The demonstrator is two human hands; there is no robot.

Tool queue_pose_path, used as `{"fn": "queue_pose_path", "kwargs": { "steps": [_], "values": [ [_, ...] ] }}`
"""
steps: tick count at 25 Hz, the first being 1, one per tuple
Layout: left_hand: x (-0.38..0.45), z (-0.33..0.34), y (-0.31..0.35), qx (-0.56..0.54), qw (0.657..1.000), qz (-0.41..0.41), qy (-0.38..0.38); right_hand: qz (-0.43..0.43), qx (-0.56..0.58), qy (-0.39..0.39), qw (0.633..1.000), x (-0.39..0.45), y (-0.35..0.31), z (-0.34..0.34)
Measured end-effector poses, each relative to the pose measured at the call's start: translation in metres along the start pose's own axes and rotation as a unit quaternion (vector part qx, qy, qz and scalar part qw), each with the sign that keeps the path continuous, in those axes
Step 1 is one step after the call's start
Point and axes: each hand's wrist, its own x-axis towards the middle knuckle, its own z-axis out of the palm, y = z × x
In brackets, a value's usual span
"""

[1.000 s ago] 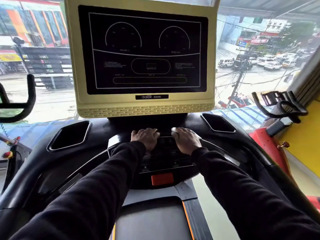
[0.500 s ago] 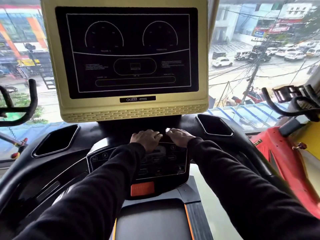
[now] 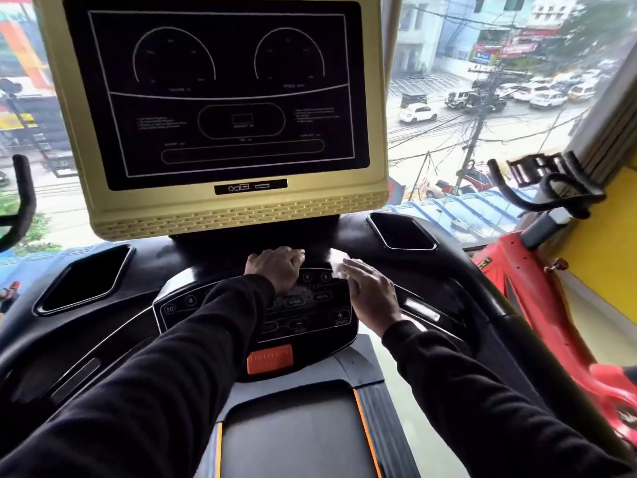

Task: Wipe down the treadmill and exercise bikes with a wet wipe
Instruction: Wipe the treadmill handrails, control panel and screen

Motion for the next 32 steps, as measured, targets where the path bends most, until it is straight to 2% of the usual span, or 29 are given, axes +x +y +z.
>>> {"fn": "queue_pose_path", "kwargs": {
  "steps": [4,5,8,9,12,13,16,17,20,21,25,26,29,30,32],
  "values": [
    [-0.003,-0.003,-0.002,-0.023,1.0,0.014,-0.005,0.072,-0.009,0.028,0.997,0.006,-0.014,0.005],
    [-0.005,-0.003,-0.004,-0.023,1.0,0.02,-0.003,0.063,-0.02,0.035,0.997,0.001,-0.016,0.008],
    [-0.006,-0.004,-0.009,-0.032,0.999,0.032,0.014,-0.044,-0.07,0.04,0.996,-0.013,-0.007,0.007],
    [-0.006,-0.004,-0.009,-0.022,0.999,0.035,0.02,-0.041,-0.079,0.037,0.995,-0.01,-0.006,0.005],
    [-0.009,-0.002,-0.008,0.015,0.999,0.04,0.007,0.039,-0.099,0.053,0.993,-0.002,-0.015,0.003],
    [-0.009,-0.001,-0.008,0.022,0.999,0.042,0.006,0.023,-0.09,0.051,0.994,-0.009,-0.017,0.004],
    [-0.007,0.001,-0.01,0.019,0.999,0.046,0.011,-0.102,-0.045,0.01,0.994,-0.045,-0.015,-0.003],
    [-0.006,0.0,-0.011,0.019,0.999,0.046,0.012,-0.108,-0.041,-0.003,0.993,-0.043,-0.013,-0.007],
    [-0.005,-0.001,-0.01,0.028,0.998,0.05,0.006,0.009,-0.059,0.027,0.998,-0.02,-0.019,-0.004],
    [-0.006,0.0,-0.01,0.032,0.998,0.052,0.006,0.013,-0.065,0.029,0.997,-0.024,-0.022,-0.001],
    [-0.008,0.001,-0.014,0.037,0.997,0.068,0.013,-0.151,-0.048,-0.09,0.983,-0.066,-0.015,-0.011],
    [-0.008,0.001,-0.014,0.036,0.997,0.071,0.013,-0.15,-0.057,-0.094,0.983,-0.058,-0.012,-0.015],
    [-0.009,0.001,-0.014,0.037,0.996,0.078,0.006,-0.021,-0.069,-0.01,0.997,-0.026,-0.019,-0.009],
    [-0.01,0.001,-0.014,0.039,0.996,0.079,0.007,-0.021,-0.075,-0.005,0.997,-0.028,-0.023,-0.005],
    [-0.01,0.001,-0.016,0.038,0.996,0.082,0.008,-0.126,-0.07,-0.067,0.987,-0.048,-0.027,-0.002]
  ]
}}
